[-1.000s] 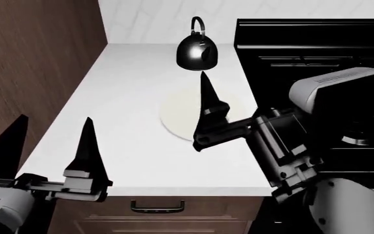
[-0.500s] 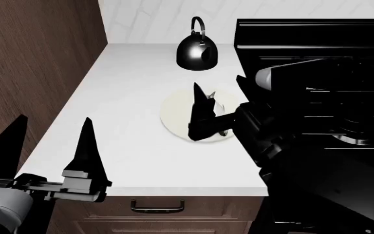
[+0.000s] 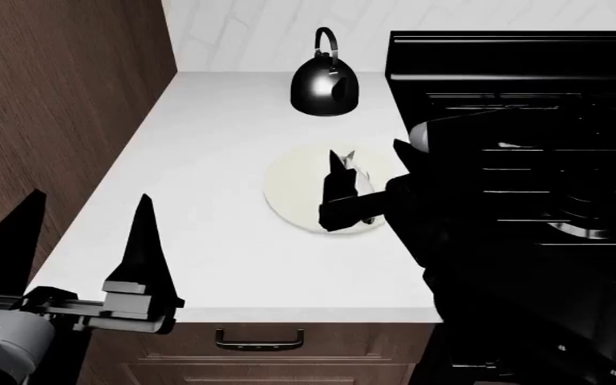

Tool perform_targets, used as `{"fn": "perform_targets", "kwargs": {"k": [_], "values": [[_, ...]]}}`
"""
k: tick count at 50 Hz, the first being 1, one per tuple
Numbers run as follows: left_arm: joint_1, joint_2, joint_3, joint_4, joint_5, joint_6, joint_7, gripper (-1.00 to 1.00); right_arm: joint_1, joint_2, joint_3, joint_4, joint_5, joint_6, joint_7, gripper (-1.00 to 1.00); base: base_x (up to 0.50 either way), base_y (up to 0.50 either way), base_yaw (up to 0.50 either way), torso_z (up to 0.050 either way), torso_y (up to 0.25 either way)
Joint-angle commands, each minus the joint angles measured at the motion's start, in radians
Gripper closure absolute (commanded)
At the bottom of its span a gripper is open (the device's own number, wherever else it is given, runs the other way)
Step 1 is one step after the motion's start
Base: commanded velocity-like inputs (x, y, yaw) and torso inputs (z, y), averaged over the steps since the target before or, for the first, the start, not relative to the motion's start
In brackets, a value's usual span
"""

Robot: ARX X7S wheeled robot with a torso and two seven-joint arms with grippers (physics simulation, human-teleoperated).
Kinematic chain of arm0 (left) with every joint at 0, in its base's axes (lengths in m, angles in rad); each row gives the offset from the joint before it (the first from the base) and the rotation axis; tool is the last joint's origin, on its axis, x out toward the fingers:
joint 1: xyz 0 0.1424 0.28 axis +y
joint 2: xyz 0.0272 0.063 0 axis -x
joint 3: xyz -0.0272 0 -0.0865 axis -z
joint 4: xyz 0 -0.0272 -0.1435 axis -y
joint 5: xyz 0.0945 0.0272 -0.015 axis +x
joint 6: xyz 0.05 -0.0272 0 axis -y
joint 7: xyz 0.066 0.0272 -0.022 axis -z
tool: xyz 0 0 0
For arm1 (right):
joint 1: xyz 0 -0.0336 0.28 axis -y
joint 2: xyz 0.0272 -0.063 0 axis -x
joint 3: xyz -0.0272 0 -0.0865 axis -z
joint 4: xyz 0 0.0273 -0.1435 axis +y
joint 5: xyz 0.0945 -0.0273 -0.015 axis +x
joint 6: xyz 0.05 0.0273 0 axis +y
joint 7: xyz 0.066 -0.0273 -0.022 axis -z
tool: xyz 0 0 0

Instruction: Pick the fish from the counter and place it in the microwave.

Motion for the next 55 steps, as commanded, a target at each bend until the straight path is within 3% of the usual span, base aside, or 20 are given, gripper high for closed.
{"fn": "perform_targets", "kwargs": {"k": [1,23,55], "values": [[0.0,-0.006,0.002,0.0,-0.003,0.005,-0.006,-1.0,0.03,-0.002,-0.043,0.073,-0.05,-0.008,-0.04,-1.0,0.0,0.0,0.0,0.0,0.0],[-0.008,-0.023,0.007,0.002,-0.016,0.005,-0.022,-1.0,0.074,0.009,-0.105,0.198,-0.125,-0.021,-0.101,-1.0,0.0,0.0,0.0,0.0,0.0],[-0.019,-0.035,0.033,-0.004,-0.017,0.008,-0.032,-1.0,0.043,0.012,-0.039,0.174,0.011,0.04,-0.052,-1.0,0.0,0.0,0.0,0.0,0.0]]}}
